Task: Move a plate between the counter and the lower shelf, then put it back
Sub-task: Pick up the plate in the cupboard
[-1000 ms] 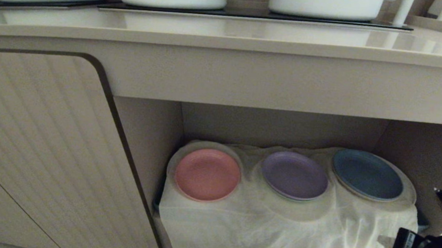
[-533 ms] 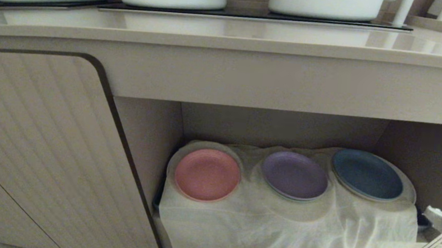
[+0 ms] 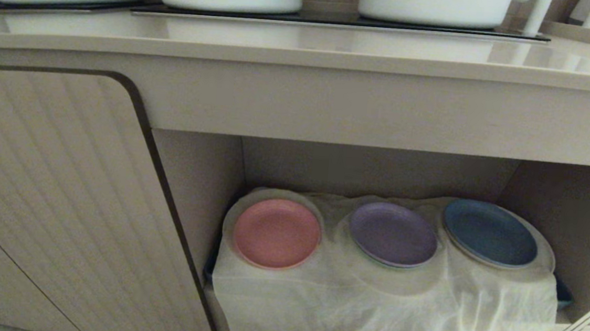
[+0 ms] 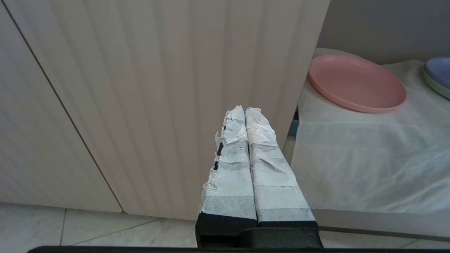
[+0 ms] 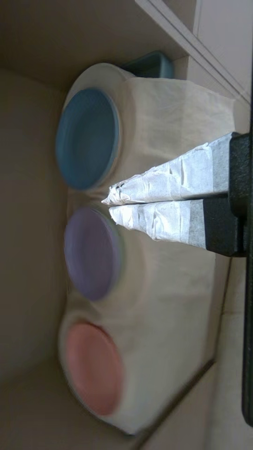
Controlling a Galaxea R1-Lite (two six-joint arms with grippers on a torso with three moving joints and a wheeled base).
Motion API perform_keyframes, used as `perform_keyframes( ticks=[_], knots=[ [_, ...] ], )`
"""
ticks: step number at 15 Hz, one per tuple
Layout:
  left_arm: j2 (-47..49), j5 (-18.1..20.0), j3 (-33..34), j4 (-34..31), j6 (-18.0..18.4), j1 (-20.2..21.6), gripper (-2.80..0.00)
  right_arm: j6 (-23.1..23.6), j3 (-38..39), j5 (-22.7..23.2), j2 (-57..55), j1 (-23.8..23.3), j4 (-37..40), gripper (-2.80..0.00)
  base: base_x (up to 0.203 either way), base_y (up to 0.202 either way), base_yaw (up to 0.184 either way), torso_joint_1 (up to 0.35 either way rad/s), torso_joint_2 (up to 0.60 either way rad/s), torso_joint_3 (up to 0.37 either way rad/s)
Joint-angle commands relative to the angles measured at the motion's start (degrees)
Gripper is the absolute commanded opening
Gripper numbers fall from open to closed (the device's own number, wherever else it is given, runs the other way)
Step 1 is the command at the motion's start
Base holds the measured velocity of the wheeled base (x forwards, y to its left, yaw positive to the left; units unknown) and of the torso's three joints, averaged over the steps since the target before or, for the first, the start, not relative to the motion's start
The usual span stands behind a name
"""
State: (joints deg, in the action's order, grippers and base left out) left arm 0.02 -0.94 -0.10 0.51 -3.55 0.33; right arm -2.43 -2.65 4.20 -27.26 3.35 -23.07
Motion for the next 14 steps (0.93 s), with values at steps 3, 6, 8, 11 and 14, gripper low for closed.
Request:
perform_keyframes(
  ticks=[3, 6, 8, 11, 14],
  knots=[
    [0.1, 0.0, 0.0, 0.0, -0.1, 0.0, -2.80, 5.3, 2.5, 1.4, 17.6, -4.1, 11.0, -2.80, 0.000, 0.000, 0.000, 0.000, 0.00, 0.000],
    [0.1, 0.0, 0.0, 0.0, -0.1, 0.0, -2.80, 8.5, 2.6, -2.6, 26.3, -3.7, 20.8, -2.80, 0.000, 0.000, 0.000, 0.000, 0.00, 0.000],
    [0.1, 0.0, 0.0, 0.0, -0.1, 0.0, -2.80, 8.3, 2.6, -3.8, 27.3, -3.6, 23.1, -2.80, 0.000, 0.000, 0.000, 0.000, 0.00, 0.000],
    [0.1, -0.1, 0.0, 0.0, -0.1, 0.0, -2.80, 8.1, 2.6, -3.9, 27.3, -3.6, 23.2, -2.80, 0.000, 0.000, 0.000, 0.000, 0.00, 0.000],
    [0.1, 0.0, 0.0, 0.0, -0.1, 0.0, -2.80, 8.1, 2.6, -3.9, 27.3, -3.6, 23.2, -2.80, 0.000, 0.000, 0.000, 0.000, 0.00, 0.000]
  ],
)
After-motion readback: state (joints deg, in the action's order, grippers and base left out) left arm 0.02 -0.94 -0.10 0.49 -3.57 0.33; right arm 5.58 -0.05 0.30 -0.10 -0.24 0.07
